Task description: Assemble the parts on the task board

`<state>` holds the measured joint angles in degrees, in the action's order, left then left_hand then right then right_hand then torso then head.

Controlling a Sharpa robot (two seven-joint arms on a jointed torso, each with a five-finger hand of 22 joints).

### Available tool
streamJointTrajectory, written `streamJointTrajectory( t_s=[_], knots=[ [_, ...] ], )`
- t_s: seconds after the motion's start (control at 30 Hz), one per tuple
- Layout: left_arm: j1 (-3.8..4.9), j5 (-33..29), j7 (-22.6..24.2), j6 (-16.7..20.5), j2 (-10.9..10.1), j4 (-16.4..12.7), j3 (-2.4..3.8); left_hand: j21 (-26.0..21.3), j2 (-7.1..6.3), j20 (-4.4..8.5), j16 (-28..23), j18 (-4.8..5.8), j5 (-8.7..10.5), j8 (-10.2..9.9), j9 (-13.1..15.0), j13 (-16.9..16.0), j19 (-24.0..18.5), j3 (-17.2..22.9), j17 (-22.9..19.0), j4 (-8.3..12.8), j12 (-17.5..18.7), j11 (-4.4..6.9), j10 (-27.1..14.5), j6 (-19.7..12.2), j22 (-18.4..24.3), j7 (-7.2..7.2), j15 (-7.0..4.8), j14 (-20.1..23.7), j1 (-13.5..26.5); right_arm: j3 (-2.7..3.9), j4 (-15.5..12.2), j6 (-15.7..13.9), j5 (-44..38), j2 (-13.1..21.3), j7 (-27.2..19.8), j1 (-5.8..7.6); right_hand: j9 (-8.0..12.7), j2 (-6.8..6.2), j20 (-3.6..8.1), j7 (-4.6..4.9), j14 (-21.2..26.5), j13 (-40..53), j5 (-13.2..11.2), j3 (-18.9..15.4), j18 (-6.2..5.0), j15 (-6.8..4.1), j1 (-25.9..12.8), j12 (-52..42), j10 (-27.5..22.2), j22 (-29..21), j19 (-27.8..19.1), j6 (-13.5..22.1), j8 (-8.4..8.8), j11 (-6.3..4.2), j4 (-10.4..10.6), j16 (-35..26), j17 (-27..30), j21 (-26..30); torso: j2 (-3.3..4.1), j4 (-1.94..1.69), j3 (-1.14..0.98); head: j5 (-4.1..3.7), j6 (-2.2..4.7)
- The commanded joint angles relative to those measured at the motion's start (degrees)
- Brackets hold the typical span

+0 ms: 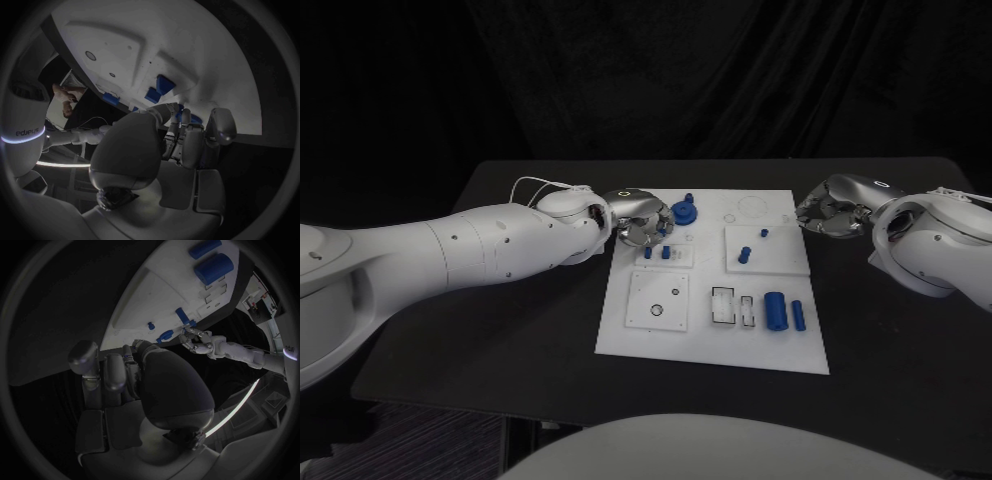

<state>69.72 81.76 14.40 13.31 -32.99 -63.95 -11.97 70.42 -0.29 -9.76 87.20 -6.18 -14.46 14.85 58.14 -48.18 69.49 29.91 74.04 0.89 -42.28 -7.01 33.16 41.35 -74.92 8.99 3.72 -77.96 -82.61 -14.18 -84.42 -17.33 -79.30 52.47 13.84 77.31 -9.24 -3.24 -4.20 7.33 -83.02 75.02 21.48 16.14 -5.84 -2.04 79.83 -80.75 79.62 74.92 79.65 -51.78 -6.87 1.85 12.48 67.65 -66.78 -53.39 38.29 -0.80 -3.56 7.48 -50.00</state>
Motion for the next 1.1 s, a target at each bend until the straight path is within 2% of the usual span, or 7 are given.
streamJointTrajectory(
  t_s=[0.03, 0.37, 0.53, 0.63, 0.73, 0.93, 1.1],
  knots=[
    [-0.23, -0.06, -0.21, -1.34, -0.16, -0.20, -0.11, -0.28, -0.33, 0.02, -0.23, 0.29, 0.10, -0.23, -0.14, -0.01, -0.36, 0.15, -0.11, 0.26, 0.11, -0.30, -0.12, -0.12, -7.28, -0.47, 0.00, 0.39, -0.07, 0.04, -0.02, 0.34, -0.17, -0.03, 0.71, -0.12, 0.05, -0.06, 0.09, -0.06, 0.30, 2.39, 0.28, 0.04, -0.57, 0.01, -0.61, 0.34, -0.42, 6.33, -0.29, 0.09, 0.03, 0.11, 0.20, -0.25, 0.07, 0.18, 0.01, -0.01, 0.00, 0.00, 0.00],
    [-0.28, -0.06, 0.42, -0.46, -0.64, -0.64, -0.11, -0.57, -0.56, -0.17, -0.34, 0.21, 0.26, -1.99, -1.02, 0.19, -0.86, 0.47, -0.59, 0.65, 0.36, -0.55, -0.69, -1.15, -7.18, -1.18, 0.22, 0.86, 0.16, 0.04, 0.07, 0.37, -0.17, -0.08, 0.67, -0.13, 0.05, -0.03, 0.09, -0.07, 0.31, 2.37, 0.28, 0.08, -0.57, 0.02, -0.58, 0.35, -0.44, 6.33, -0.29, 0.07, 0.03, 0.11, 0.19, -0.26, 0.08, 0.24, -0.06, -0.05, 0.02, -0.03, 0.00],
    [-0.31, -0.06, -0.11, -0.49, -0.67, -0.58, -0.11, -2.00, -1.41, -0.90, -0.68, -0.11, 2.08, -8.30, -5.73, 1.48, -2.62, 1.54, -2.44, 0.57, 2.63, -1.75, -4.42, -5.32, -6.63, -3.20, 1.16, 2.55, 1.27, 0.04, 0.09, 0.42, -0.17, -0.14, 0.64, -0.14, 0.05, -0.02, 0.09, -0.07, 0.30, 2.36, 0.28, 0.10, -0.58, 0.02, -0.56, 0.36, -0.45, 6.32, -0.31, 0.06, 0.02, 0.12, 0.17, -0.24, 0.06, 0.31, -0.04, -0.07, 0.03, -0.05, 0.00],
    [-0.34, -0.06, -0.39, -0.40, -0.71, -0.54, -0.11, -2.86, -1.91, -1.52, -0.78, -0.30, 3.39, -10.82, -8.15, 2.47, -3.52, 1.63, -3.22, 0.59, 3.91, -2.49, -6.38, -7.06, -6.35, -4.41, 1.79, 3.34, 1.59, 0.04, 0.09, 0.36, -0.17, -0.13, 0.61, -0.14, 0.05, -0.01, 0.09, -0.07, 0.31, 2.35, 0.28, 0.11, -0.58, 0.02, -0.56, 0.36, -0.46, 6.33, -0.30, 0.04, 0.01, 0.12, 0.17, -0.25, 0.07, 0.27, -0.05, -0.05, 0.01, -0.03, 0.00],
    [-0.36, -0.06, -0.36, 0.45, -0.86, -0.56, -0.11, -3.45, -2.16, -1.94, -0.84, -0.41, 4.51, -11.33, -9.24, 3.10, -4.05, 1.26, -3.77, 0.46, 4.97, -3.02, -8.62, -8.53, -6.16, -5.36, 2.25, 3.90, 1.87, 0.04, 0.05, 0.22, -0.17, -0.08, 0.56, -0.14, 0.05, -0.01, 0.09, -0.07, 0.31, 2.35, 0.28, 0.11, -0.58, 0.02, -0.56, 0.36, -0.46, 6.33, -0.30, 0.04, 0.01, 0.12, 0.17, -0.25, 0.07, 0.27, -0.03, -0.06, 0.01, -0.03, 0.00],
    [-0.43, -0.06, 1.12, 6.05, -1.82, -0.81, -0.11, -3.66, -2.42, -2.45, -0.69, -0.45, 4.63, -11.26, -10.33, 3.32, -4.18, 0.81, -3.79, 1.01, 5.25, -3.59, -11.29, -9.50, -6.16, -6.02, 2.64, 4.04, 1.29, 0.04, -0.16, -0.36, -0.17, 0.24, 0.35, -0.14, 0.05, -0.03, 0.09, -0.08, 0.33, 2.24, 0.28, 0.11, -0.58, 0.02, -0.55, 0.45, -0.55, 6.32, -0.30, 0.01, 0.00, 0.11, 0.15, -0.31, 0.13, 0.30, -0.03, -0.01, 0.01, 0.04, 0.00],
    [-0.47, -0.06, 4.79, 15.30, -3.93, -1.63, -0.11, -3.18, -2.62, -2.54, -0.38, -0.41, 5.10, -11.16, -10.89, 2.89, -3.65, 0.59, -3.23, 1.54, 4.37, -3.70, -13.12, -9.79, -6.35, -7.28, 2.60, 3.51, 0.63, 0.04, -0.68, -1.58, -0.17, 0.81, -0.10, -0.14, 0.07, -0.26, 0.09, -0.07, 0.36, 1.99, 0.27, 0.08, -0.60, 0.00, -0.46, 0.65, -0.79, 6.30, -0.33, 0.07, 0.04, 0.05, 0.02, -0.38, 0.20, 0.44, -0.02, 0.01, 0.02, 0.05, 0.00]
  ],
)
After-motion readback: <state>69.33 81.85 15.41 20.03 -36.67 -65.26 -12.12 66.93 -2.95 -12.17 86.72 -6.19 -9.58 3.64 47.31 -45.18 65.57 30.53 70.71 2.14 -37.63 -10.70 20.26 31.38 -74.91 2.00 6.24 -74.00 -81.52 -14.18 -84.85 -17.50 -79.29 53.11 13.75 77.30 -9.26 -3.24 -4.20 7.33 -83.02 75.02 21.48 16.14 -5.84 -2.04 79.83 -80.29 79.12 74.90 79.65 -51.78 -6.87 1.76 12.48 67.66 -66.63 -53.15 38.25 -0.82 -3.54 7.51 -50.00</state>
